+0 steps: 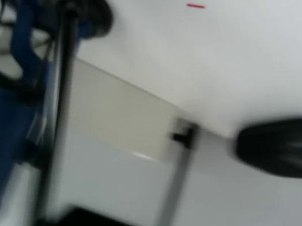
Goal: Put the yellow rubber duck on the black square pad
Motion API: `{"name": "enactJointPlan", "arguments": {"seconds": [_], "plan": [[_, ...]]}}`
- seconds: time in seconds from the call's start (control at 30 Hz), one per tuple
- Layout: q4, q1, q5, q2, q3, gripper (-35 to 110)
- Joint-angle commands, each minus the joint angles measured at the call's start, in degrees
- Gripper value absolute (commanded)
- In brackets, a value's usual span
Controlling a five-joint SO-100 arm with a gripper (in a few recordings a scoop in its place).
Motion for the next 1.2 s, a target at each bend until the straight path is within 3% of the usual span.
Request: {"name": "enactJointPlan", "arguments": {"seconds": [0.0,0.2,0.5,0.77,1.0,1.17], "plan": [[-0.18,-7.47,-8.17,0.35,-2.29,29],[-0.53,-14.85,-13.01,-3.25,-2.72,29],[-0.79,-15.64,-20.65,-23.47,-3.25,29],[-0.09,-16.00,-20.21,-24.26,-7.12,29],[0.00,-25.84,-20.13,-24.87,-7.03,29],[0.00,-26.98,-20.13,-30.85,-7.56,29]]}}
